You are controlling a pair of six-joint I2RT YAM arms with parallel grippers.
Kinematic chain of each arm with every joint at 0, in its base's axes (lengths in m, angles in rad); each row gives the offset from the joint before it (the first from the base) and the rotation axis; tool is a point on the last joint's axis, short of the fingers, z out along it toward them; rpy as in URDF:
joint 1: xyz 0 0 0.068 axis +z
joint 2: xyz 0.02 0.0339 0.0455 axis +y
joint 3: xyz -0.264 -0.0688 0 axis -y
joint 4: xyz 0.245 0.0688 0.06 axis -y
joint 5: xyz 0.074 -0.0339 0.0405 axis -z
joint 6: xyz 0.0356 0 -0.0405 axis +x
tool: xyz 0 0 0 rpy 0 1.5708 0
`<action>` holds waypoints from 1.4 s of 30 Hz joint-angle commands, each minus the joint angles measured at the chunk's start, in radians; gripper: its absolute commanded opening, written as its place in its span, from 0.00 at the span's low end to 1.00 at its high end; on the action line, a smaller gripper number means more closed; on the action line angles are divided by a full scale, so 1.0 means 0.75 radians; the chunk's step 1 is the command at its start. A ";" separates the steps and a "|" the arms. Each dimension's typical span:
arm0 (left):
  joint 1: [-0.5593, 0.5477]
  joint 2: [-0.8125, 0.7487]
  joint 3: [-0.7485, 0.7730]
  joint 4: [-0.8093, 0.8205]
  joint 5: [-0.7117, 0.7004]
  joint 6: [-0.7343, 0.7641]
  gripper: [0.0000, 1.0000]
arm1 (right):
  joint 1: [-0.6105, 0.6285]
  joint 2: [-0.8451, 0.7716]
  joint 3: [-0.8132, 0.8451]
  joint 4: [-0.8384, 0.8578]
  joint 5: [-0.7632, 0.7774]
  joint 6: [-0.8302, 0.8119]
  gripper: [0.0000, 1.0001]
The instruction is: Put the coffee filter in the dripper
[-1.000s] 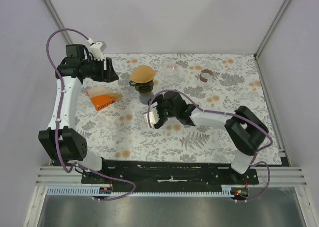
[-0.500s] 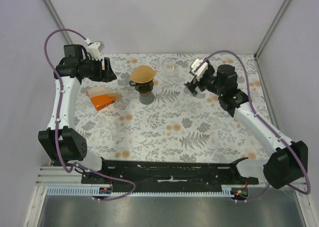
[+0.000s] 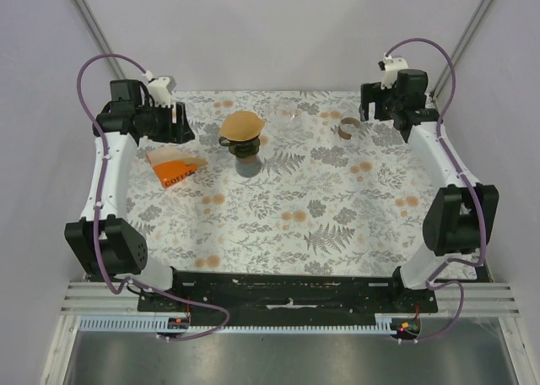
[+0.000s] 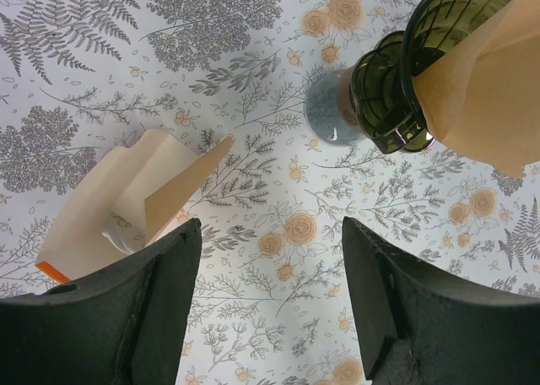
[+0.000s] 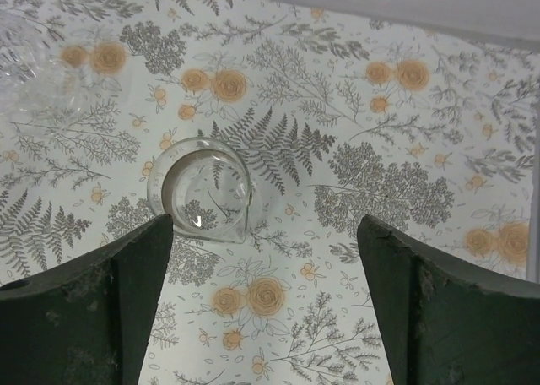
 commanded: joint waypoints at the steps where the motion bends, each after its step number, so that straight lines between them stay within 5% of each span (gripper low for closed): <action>1: 0.007 -0.066 -0.003 0.047 -0.026 0.024 0.74 | -0.033 0.105 0.160 -0.151 0.036 0.080 0.96; 20: 0.007 -0.036 0.022 0.028 -0.097 0.049 0.74 | -0.043 0.390 0.518 -0.415 -0.081 0.019 0.90; 42: 0.009 -0.017 0.003 0.026 -0.101 0.096 0.73 | -0.024 0.500 0.539 -0.511 -0.122 0.013 0.80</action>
